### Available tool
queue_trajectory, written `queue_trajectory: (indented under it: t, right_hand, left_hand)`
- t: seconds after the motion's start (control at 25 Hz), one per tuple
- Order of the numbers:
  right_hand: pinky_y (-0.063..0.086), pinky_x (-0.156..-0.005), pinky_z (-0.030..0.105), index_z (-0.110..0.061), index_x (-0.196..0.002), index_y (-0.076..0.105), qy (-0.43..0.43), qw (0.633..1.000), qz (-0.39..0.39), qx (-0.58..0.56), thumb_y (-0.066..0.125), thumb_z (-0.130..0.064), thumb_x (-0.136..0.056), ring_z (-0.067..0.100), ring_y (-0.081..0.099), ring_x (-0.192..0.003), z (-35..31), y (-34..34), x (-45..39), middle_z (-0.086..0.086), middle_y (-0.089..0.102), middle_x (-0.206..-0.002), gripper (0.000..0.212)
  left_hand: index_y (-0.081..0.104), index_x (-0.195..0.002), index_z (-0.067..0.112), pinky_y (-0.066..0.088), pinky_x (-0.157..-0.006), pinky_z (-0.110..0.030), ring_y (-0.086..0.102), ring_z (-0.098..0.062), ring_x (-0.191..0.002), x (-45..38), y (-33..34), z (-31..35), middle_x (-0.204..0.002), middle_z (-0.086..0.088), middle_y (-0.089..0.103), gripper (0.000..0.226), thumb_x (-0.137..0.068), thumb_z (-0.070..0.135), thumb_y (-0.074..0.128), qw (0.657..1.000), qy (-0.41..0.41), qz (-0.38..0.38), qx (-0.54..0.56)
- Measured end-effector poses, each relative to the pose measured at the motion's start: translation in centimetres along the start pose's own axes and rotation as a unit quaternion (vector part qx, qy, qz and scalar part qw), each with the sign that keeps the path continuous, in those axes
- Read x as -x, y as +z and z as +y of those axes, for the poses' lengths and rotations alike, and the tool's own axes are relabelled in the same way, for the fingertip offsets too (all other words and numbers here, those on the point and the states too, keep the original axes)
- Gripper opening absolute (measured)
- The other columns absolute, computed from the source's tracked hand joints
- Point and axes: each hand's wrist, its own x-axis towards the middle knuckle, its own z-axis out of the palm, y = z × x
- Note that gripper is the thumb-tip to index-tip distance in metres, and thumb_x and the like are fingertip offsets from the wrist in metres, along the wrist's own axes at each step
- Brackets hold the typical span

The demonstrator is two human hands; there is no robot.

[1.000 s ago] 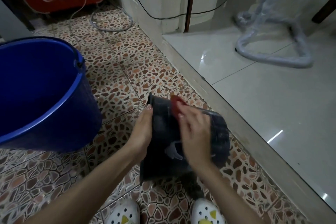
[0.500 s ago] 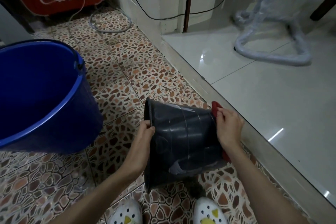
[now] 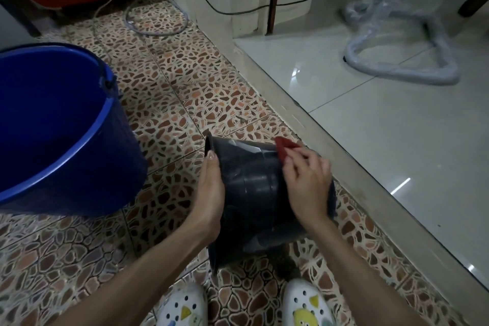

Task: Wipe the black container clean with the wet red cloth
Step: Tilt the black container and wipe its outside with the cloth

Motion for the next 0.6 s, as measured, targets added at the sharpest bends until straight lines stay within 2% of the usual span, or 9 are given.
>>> queue_trajectory:
  t: [0.08, 0.2, 0.28, 0.36, 0.44, 0.52, 0.6]
  right_hand:
    - [0.03, -0.097, 0.033, -0.019, -0.126, 0.06, 0.078, 0.997, -0.004, 0.003, 0.04, -0.034, -0.098, 0.019, 0.037, -0.116, 3.3, -0.7, -1.7, 0.0, 0.055, -0.123, 0.038]
    - [0.034, -0.094, 0.031, -0.015, -0.124, 0.061, 0.137, 0.989, 0.011, -0.059, 0.04, -0.032, -0.098, 0.023, 0.046, -0.115, 4.3, -2.8, -2.7, 0.002, 0.059, -0.116, 0.038]
    - [0.038, -0.096, 0.026, -0.018, -0.126, 0.06, 0.063, 0.99, 0.031, -0.118, 0.044, -0.028, -0.099, 0.017, 0.047, -0.115, 1.3, -3.6, -0.9, -0.003, 0.058, -0.119, 0.033]
    - [0.034, -0.097, 0.013, -0.022, -0.129, 0.058, -0.082, 0.989, -0.004, -0.123, 0.046, -0.025, -0.099, 0.008, 0.041, -0.117, -3.3, -3.0, 2.6, -0.009, 0.055, -0.128, 0.033]
    - [0.03, -0.101, 0.017, -0.025, -0.132, 0.055, -0.192, 0.976, -0.051, -0.087, 0.046, -0.028, -0.098, 0.007, 0.04, -0.123, -6.1, -1.0, 5.1, -0.01, 0.054, -0.136, 0.035]
    - [0.026, -0.104, 0.028, -0.03, -0.133, 0.052, -0.216, 0.973, -0.071, -0.05, 0.042, -0.035, -0.098, 0.007, 0.04, -0.13, -7.1, 0.6, 4.0, -0.013, 0.052, -0.14, 0.037]
    - [0.02, -0.104, 0.032, -0.033, -0.132, 0.053, -0.176, 0.981, -0.076, -0.008, 0.038, -0.041, -0.099, 0.005, 0.043, -0.129, -6.5, 1.4, 1.2, -0.016, 0.053, -0.138, 0.037]
  left_hand:
    - [0.033, -0.141, 0.046, 0.028, -0.113, -0.054, 0.034, -0.016, -0.138, -0.1, -0.4, -0.9, -0.153, 0.01, 0.034, 0.088, -0.065, 0.091, 0.033, 0.999, 0.025, 0.005, -0.035]
    - [0.034, -0.141, 0.045, 0.028, -0.113, -0.052, 0.034, -0.013, -0.138, 0.1, -0.8, -1.2, -0.152, 0.013, 0.035, 0.079, -0.073, 0.086, 0.032, 0.998, 0.042, 0.006, -0.04]
    - [0.035, -0.142, 0.042, 0.03, -0.114, -0.05, 0.037, -0.014, -0.137, -0.2, -0.9, -0.9, -0.151, 0.009, 0.038, 0.076, -0.078, 0.082, 0.032, 0.999, 0.036, -0.003, -0.026]
    - [0.046, -0.137, 0.034, 0.038, -0.109, -0.049, 0.05, -0.017, -0.128, 0.0, -0.7, -0.8, -0.141, 0.001, 0.052, 0.063, -0.09, 0.071, 0.026, 0.999, 0.022, -0.035, -0.012]
    - [0.056, -0.128, 0.035, 0.042, -0.106, -0.047, 0.058, -0.018, -0.12, 0.4, -0.4, -1.6, -0.129, -0.001, 0.062, 0.059, -0.091, 0.069, 0.025, 0.999, 0.022, -0.032, -0.003]
    - [0.052, -0.131, 0.04, 0.039, -0.109, -0.045, 0.053, -0.014, -0.126, 0.6, -0.6, -2.5, -0.135, 0.003, 0.058, 0.061, -0.087, 0.074, 0.026, 0.999, 0.044, -0.013, -0.02]
    - [0.041, -0.14, 0.039, 0.035, -0.111, -0.044, 0.044, -0.009, -0.133, 1.2, -1.0, -3.4, -0.144, 0.007, 0.048, 0.064, -0.088, 0.074, 0.024, 0.997, 0.066, -0.017, -0.036]
